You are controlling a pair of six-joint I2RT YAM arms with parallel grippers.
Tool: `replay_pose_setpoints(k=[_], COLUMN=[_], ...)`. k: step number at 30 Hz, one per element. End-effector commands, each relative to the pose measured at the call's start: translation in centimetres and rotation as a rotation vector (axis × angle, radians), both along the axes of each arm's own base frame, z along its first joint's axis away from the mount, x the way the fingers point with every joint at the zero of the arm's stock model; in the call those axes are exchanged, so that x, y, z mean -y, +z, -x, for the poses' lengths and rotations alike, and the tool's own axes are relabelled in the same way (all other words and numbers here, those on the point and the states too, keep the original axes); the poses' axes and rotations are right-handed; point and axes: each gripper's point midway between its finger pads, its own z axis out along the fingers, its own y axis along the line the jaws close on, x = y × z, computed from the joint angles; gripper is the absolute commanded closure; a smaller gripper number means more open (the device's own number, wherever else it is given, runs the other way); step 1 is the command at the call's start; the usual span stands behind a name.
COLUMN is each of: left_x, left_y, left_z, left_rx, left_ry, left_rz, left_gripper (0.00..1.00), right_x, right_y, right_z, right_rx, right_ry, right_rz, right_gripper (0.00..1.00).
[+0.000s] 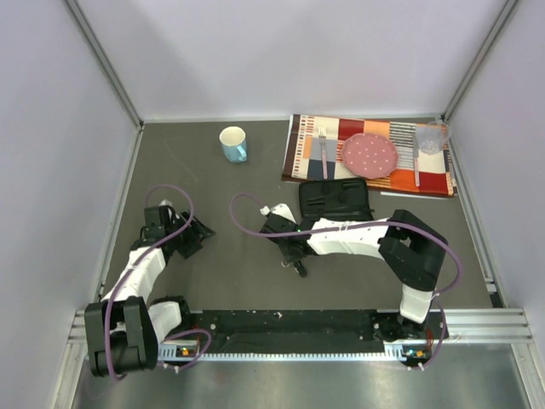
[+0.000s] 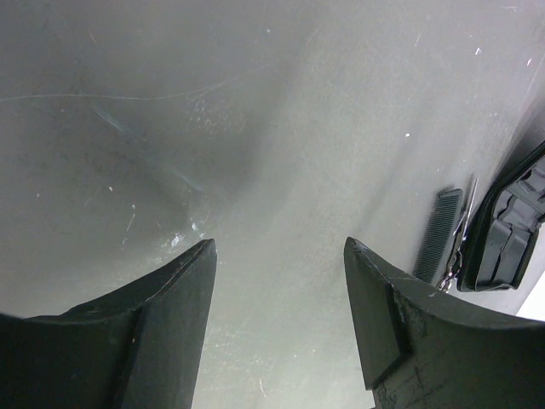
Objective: Sort the hair-cutting tools
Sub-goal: Pick up the comb at the center of the board.
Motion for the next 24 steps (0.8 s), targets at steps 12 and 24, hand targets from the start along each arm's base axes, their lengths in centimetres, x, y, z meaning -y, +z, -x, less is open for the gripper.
replay_pose_setpoints(k=[12, 24], left_x=[0.2, 6.0], left_y=[1.0, 6.2], left_z=[-0.8, -0.6], left_rx=[0.064, 0.321], left_ry=[-0.028, -0.3], left_rz=[0.005, 0.201], left_gripper=[0.33, 0.26], right_x=[0.3, 0.2], right_y=[4.1, 11.5], right_z=[-1.7, -0.7], right_rx=[0.091, 0.135], right_ry=[-0.042, -0.033], right_rz=[-0.059, -0.259], right_gripper=[1.0, 1.0])
